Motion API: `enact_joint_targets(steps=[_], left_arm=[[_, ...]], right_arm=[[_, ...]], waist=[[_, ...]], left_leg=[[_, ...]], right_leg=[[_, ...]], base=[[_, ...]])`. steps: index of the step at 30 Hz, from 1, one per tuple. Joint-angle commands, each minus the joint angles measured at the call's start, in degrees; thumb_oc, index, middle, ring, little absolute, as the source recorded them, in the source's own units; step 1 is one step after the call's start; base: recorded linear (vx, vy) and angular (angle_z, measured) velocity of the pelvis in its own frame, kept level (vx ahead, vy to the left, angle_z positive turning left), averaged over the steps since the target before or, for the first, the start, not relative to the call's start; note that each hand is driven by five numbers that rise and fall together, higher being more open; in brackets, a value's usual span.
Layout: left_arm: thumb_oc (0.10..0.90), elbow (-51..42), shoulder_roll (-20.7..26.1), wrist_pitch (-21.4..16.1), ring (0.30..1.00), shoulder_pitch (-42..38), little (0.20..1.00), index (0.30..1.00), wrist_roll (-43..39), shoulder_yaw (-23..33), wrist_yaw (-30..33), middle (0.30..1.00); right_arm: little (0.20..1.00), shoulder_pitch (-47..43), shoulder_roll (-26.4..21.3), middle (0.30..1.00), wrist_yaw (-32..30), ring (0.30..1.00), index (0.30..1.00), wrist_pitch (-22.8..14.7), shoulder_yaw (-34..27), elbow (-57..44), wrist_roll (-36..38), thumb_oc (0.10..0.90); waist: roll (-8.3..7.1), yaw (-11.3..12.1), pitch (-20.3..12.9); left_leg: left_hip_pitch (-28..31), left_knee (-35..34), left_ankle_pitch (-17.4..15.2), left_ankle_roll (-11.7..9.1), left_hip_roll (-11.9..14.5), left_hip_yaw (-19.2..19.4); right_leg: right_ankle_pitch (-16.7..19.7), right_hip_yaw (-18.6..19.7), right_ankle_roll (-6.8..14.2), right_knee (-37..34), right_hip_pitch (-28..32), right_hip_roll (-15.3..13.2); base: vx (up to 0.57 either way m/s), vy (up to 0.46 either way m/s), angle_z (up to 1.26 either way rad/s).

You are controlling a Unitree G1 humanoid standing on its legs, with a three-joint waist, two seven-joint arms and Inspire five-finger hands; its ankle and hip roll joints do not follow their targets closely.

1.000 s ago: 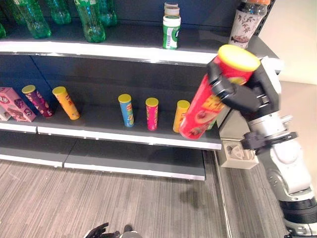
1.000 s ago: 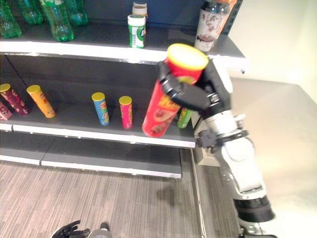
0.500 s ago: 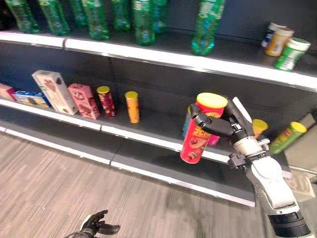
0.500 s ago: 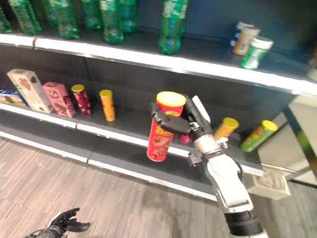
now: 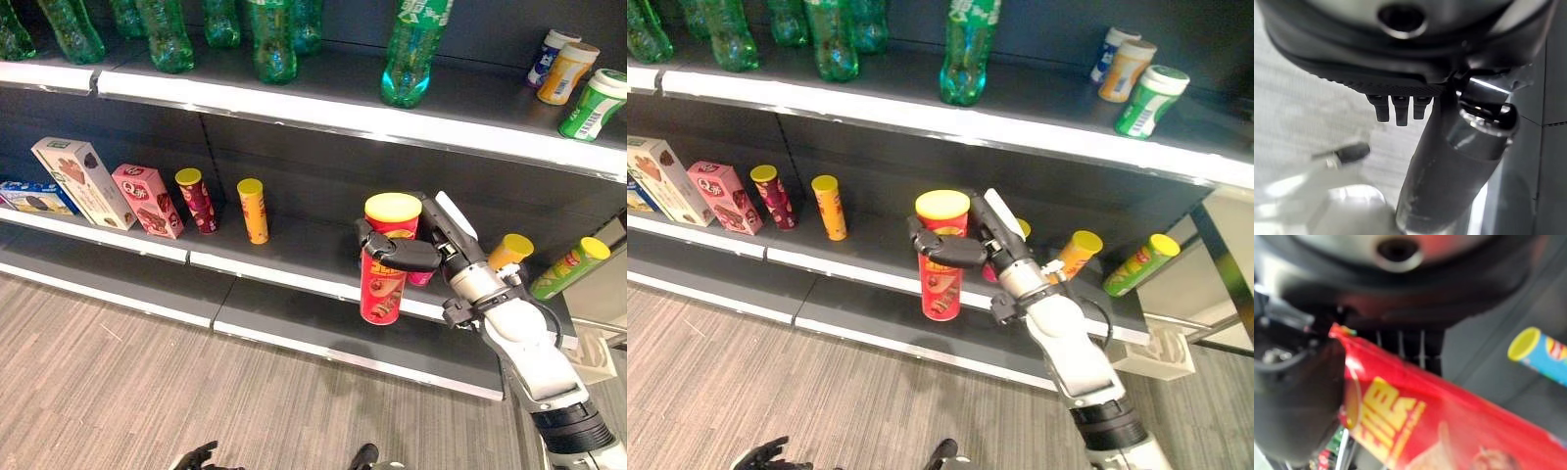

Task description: Put the goods on the table back onto the shelves and tidy them up.

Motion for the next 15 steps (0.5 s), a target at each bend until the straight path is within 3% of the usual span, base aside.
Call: enact_joint_targets(steps=[1, 2, 4, 6, 9, 11, 15], left_arm=[[0.8, -2.31, 3.17, -1.85, 0.9, 0.24, 0.9, 0.9, -1.76, -2.07, 0.29, 0.9], [0.8, -2.17, 3.1, -1.84, 0.9, 0.51, 0.9, 0.9, -1.91, -2.01, 0.41, 0.9], [0.8, -2.25, 3.11, -1.94, 0.9, 0.37, 0.9, 0.9, -2.2, -1.98, 0.8, 0.9], [0.8, -2.19, 3.08, -1.87, 0.9, 0.33, 0.9, 0.9, -2.33, -2.23, 1.27, 0.9], [0.8, -2.12, 2.67, -2.1, 0.9, 0.59, 0.9, 0.9, -2.71, -2.77, 1.77, 0.9], [0.8, -1.56, 3.32, -2.19, 0.9, -0.01, 0.9, 0.9, -1.82, -3.51, 1.29, 0.9], [0.8, -1.77, 4.78, -2.29, 0.9, -1.0, 0.9, 0.9, -0.07, -5.07, 0.73, 0.9]], right_arm=[[0.3, -8.8, 1.81, 0.3, -3.58, 0.3, 0.3, -6.07, -3.93, -2.99, 0.55, 0.4], [0.3, -8.98, 1.91, 0.3, -3.83, 0.3, 0.3, -5.82, -3.65, -2.86, 0.07, 0.4], [0.3, -9.07, 1.83, 0.3, -3.93, 0.3, 0.3, -5.78, -3.62, -3.08, 0.05, 0.4], [0.3, -9.43, 1.97, 0.3, -4.34, 0.3, 0.3, -5.98, -3.29, -2.98, -0.39, 0.4], [0.3, -9.49, 1.92, 0.3, -5.04, 0.3, 0.3, -6.0, -2.94, -2.39, -1.74, 0.4], [0.3, -9.19, 2.01, 0.3, -5.05, 0.3, 0.3, -6.11, -3.7, -2.82, -4.58, 0.4], [0.3, -8.31, 2.73, 0.3, -4.99, 0.3, 0.3, -5.3, -4.08, -4.0, -7.56, 0.4]], waist=[[-1.83, 2.08, -2.54], [-1.88, 3.01, -2.35], [-2.09, 3.34, -2.25], [-2.4, 3.61, -1.82], [-0.97, 3.91, -1.18], [0.55, 3.02, -1.85], [0.65, 2.23, -1.5]], left_leg=[[-2.66, 4.24, -4.0, -1.35, -2.29, -0.84], [-4.65, 1.66, -0.48, -3.02, 0.27, -1.81], [-6.51, 1.01, 1.2, -3.77, 1.38, -3.09], [-10.57, -0.1, 4.54, -5.45, 4.85, -5.36], [-11.61, -3.15, 8.01, -6.95, 6.67, -8.09], [-10.09, -3.81, 6.94, -6.24, 5.8, -6.16], [-8.38, -3.81, 4.82, -3.67, 2.44, -5.41]], right_leg=[[3.04, 0.06, 7.65, -4.46, 4.85, -4.5], [3.41, 0.49, 8.46, -6.09, 5.44, -4.42], [3.47, 0.73, 8.55, -6.3, 5.59, -4.86], [2.63, 1.1, 8.98, -6.16, 5.68, -5.98], [0.97, 3.18, 9.18, -5.1, 6.84, -7.19], [0.96, 3.51, 9.47, -2.22, 6.89, -9.08], [1.28, 4.89, 10.12, 2.06, 6.25, -12.77]], base=[[0.06, -0.037, -0.1], [0.04, 0.046, -0.01], [0.04, 0.059, 0.01], [0.09, 0.117, 0.04], [0.19, 0.26, -0.14], [0.18, 0.33, -0.56], [0.14, 0.246, -0.29]])
